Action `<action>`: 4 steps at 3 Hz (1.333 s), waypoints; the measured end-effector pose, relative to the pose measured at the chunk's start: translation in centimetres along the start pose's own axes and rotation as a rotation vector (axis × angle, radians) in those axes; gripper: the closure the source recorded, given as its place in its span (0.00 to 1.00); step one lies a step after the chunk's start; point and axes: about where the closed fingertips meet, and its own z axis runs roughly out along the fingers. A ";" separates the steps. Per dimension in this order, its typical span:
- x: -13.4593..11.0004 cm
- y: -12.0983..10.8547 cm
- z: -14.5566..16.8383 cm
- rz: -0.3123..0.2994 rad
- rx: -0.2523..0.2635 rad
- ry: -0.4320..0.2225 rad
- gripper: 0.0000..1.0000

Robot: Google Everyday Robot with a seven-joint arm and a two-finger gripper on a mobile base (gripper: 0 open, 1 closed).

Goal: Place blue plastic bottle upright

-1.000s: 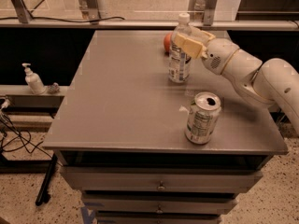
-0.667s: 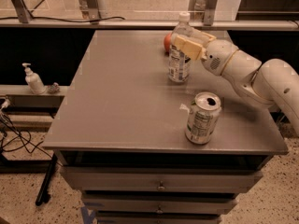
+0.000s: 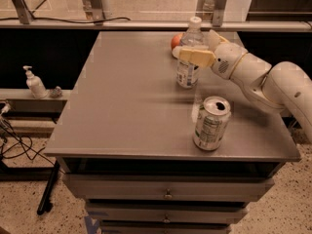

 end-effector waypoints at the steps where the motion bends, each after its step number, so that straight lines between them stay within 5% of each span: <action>1: -0.6 -0.2 -0.8 -0.036 0.019 0.041 0.00; 2: -1.9 -0.6 -3.3 -0.103 0.061 0.115 0.00; 4: -8.5 -2.1 -10.2 -0.302 0.175 0.276 0.00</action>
Offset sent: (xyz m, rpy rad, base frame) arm -0.0379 -0.0722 0.0280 -0.2933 0.0210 -0.1370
